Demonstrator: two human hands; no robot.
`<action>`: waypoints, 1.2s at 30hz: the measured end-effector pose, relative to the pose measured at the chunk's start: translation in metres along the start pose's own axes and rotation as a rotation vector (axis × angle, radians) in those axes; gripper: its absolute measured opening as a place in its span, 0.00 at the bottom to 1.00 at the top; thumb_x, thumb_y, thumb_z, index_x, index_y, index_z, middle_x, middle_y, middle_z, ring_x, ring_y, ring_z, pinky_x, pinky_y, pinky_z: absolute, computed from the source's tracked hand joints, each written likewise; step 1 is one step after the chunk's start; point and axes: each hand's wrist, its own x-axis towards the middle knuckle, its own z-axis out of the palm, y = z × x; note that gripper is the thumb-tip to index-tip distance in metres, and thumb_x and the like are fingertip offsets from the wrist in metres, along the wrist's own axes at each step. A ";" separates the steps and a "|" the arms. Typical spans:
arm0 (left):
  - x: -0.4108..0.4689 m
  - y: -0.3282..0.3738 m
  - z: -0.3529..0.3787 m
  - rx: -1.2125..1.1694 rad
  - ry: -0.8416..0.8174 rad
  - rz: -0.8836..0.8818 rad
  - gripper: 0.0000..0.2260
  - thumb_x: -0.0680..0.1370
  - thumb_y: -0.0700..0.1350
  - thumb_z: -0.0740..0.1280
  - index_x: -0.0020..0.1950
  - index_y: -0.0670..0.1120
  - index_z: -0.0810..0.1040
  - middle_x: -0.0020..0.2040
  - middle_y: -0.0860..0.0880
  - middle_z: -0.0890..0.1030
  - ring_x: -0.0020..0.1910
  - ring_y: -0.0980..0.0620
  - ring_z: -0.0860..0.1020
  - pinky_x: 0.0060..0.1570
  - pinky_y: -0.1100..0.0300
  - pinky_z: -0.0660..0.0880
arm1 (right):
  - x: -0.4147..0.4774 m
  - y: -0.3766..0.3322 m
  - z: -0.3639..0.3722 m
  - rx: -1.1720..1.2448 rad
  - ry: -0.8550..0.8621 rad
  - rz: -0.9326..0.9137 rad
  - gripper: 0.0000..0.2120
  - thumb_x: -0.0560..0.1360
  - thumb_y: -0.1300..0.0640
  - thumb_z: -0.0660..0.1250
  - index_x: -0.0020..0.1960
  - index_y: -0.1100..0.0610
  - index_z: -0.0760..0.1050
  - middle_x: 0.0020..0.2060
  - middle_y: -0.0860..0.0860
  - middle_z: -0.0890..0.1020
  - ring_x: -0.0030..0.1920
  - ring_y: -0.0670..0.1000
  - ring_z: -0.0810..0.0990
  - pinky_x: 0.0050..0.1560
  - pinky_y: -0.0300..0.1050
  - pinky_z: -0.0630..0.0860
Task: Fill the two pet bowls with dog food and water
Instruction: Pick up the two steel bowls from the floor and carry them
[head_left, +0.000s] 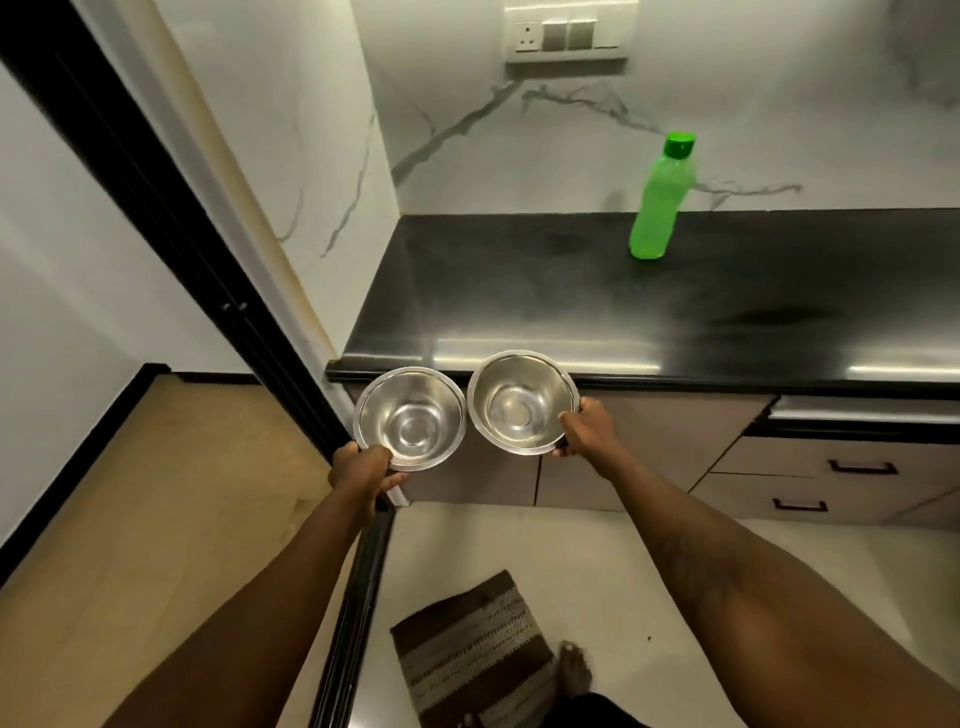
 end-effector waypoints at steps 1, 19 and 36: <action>0.002 0.004 0.013 -0.004 -0.009 0.002 0.21 0.76 0.28 0.62 0.69 0.37 0.73 0.59 0.36 0.80 0.41 0.41 0.85 0.44 0.47 0.86 | 0.009 0.002 -0.011 0.017 0.012 0.002 0.13 0.70 0.66 0.58 0.49 0.62 0.78 0.48 0.65 0.82 0.30 0.62 0.84 0.32 0.56 0.84; 0.034 0.076 0.237 -0.043 -0.185 0.065 0.18 0.75 0.27 0.63 0.65 0.35 0.74 0.56 0.36 0.81 0.45 0.42 0.84 0.48 0.44 0.84 | 0.126 -0.027 -0.164 0.061 0.197 0.073 0.13 0.72 0.63 0.60 0.52 0.62 0.79 0.46 0.58 0.82 0.26 0.56 0.83 0.37 0.58 0.86; 0.113 0.106 0.313 -0.010 -0.178 -0.027 0.20 0.75 0.26 0.62 0.67 0.34 0.73 0.57 0.35 0.81 0.47 0.39 0.85 0.39 0.48 0.86 | 0.248 -0.047 -0.173 0.055 0.272 0.149 0.13 0.76 0.65 0.60 0.57 0.65 0.78 0.52 0.61 0.80 0.27 0.55 0.83 0.25 0.45 0.81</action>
